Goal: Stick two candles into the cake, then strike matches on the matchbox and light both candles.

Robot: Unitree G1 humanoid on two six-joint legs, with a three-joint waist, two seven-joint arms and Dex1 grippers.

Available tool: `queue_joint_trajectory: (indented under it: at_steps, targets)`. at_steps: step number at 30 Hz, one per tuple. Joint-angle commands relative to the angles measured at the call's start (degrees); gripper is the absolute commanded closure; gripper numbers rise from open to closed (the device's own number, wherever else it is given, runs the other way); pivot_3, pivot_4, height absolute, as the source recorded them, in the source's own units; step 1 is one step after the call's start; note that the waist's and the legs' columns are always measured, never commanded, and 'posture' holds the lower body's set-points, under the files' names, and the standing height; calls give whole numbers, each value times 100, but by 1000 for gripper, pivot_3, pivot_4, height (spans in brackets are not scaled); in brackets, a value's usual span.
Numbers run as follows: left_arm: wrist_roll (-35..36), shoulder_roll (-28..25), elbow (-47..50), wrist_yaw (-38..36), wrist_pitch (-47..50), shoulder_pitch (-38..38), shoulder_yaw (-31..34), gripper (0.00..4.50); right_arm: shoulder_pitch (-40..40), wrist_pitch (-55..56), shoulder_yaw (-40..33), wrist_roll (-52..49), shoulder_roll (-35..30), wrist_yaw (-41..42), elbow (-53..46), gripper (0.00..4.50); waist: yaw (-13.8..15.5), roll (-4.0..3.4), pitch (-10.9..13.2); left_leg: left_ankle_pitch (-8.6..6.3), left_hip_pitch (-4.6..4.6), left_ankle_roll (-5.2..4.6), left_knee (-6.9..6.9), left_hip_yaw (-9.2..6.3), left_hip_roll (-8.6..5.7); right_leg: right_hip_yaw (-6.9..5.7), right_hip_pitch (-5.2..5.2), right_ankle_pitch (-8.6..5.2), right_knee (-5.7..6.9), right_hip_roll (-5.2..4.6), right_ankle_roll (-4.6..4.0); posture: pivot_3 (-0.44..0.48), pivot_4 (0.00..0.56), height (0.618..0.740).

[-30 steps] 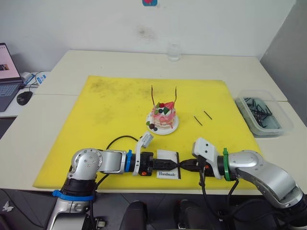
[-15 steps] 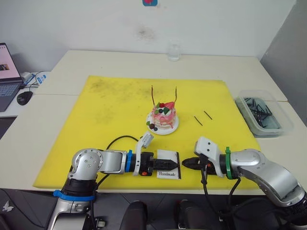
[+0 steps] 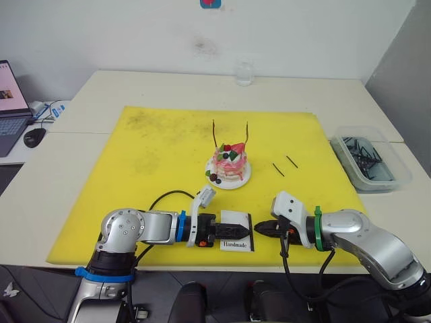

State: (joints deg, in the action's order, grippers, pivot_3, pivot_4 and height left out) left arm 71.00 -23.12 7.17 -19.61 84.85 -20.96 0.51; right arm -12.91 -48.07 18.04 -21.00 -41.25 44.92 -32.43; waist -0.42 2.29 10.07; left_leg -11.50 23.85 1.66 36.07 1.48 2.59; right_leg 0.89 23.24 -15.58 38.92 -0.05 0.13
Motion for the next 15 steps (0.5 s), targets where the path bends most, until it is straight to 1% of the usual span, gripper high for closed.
queue_joint_trajectory:
  at_steps: [1, 15]
  targets:
    - [-253, 22, -29, 130, 27, 48, 46, 1589, -81, 20, -25, -51, 48, 20, -143, 4500, 1, 0, 0, 0, 0, 0, 0, 0, 0, 0, 0, 0, 0, 0, 0, 0, 150, 740]
    - [-330, 42, -28, 108, 58, 29, 58, 1589, -70, 30, -93, -39, 79, 16, -153, 4500, 2, 0, 0, 0, 0, 0, 0, 0, 0, 0, 0, 0, -1, -1, 0, 0, 150, 740]
